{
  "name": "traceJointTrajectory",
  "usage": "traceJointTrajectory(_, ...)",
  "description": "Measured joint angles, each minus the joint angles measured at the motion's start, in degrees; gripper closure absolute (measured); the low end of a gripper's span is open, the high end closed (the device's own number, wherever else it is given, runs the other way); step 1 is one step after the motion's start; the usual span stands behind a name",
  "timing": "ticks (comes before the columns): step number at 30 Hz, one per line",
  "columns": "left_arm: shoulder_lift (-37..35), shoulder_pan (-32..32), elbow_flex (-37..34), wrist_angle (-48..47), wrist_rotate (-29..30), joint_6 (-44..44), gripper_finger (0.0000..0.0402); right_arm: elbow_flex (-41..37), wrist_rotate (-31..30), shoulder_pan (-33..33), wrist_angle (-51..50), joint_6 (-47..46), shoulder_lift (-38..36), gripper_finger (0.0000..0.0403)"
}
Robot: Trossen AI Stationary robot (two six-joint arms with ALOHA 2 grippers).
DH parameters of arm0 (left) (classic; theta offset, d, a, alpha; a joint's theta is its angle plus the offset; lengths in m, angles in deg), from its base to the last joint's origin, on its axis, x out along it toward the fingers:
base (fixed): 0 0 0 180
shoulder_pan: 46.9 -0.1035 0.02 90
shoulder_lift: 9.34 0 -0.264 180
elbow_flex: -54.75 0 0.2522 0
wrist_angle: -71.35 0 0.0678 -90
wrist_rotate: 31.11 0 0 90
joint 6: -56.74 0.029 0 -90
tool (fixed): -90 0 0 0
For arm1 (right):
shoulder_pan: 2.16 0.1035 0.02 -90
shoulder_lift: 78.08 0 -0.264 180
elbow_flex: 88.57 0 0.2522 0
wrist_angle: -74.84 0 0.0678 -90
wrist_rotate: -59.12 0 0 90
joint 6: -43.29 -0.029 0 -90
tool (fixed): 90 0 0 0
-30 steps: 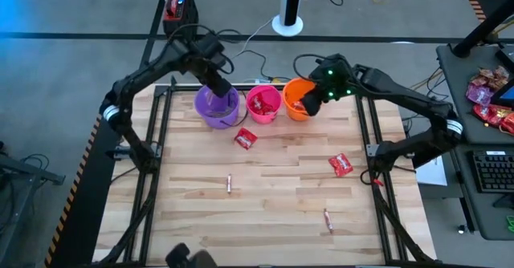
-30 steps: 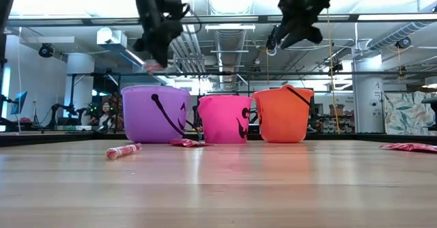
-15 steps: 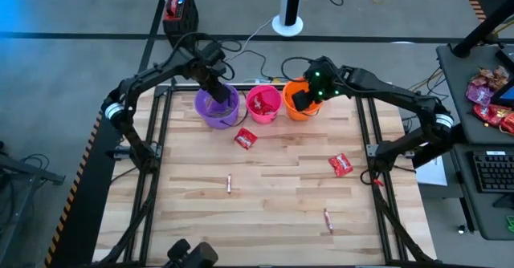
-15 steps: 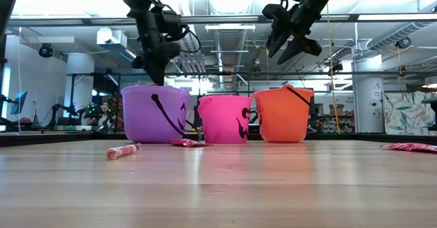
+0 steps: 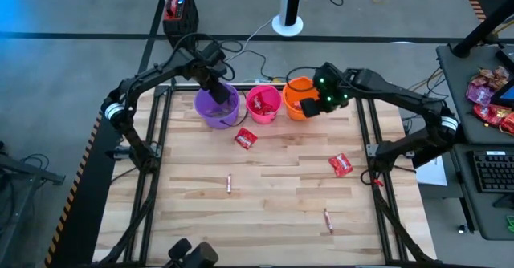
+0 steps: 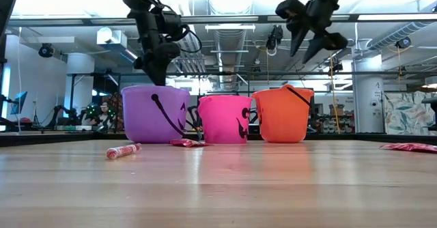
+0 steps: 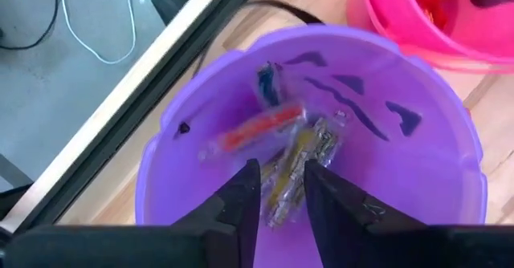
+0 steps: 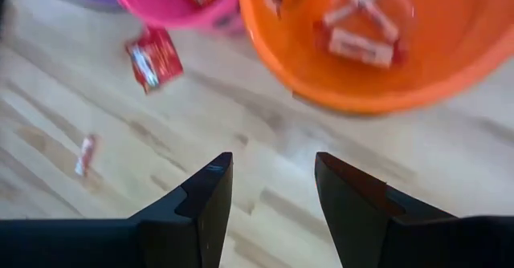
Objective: Sort candy by brand, put in halloween buckets
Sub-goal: Put the red candy pack into the pink bucket
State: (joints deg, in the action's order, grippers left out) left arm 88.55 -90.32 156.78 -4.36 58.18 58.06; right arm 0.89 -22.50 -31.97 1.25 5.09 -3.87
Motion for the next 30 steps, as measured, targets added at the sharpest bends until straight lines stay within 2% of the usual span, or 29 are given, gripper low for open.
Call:
traceJointTrajectory(8,-1.1,0.0,0.0,-1.5,0.0,-0.2,0.0317,-1.3,0.6,4.3,-8.8,-6.6,0.2,0.0227)
traceJointTrajectory(13,-3.7,0.1,0.0,0.3,0.1,-0.3,0.0317,-6.3,2.0,7.1,-12.7,-10.2,0.2,0.0216)
traceJointTrajectory(16,-6.2,0.1,0.0,2.8,0.1,-0.8,0.0317,-11.7,3.3,9.6,-11.8,-10.8,0.1,0.0210)
traceJointTrajectory(22,-12.3,0.3,0.1,10.3,0.1,-5.1,0.0317,-25.2,8.6,16.4,-1.4,-15.5,0.1,0.0208)
traceJointTrajectory(26,-16.4,1.2,0.1,16.0,0.1,-6.4,0.0317,-31.6,8.0,18.8,2.4,-19.2,0.1,0.0208)
traceJointTrajectory(30,-19.2,2.7,0.1,21.5,0.1,-7.0,0.0317,-35.2,3.1,19.1,3.5,-19.2,0.1,0.0209)
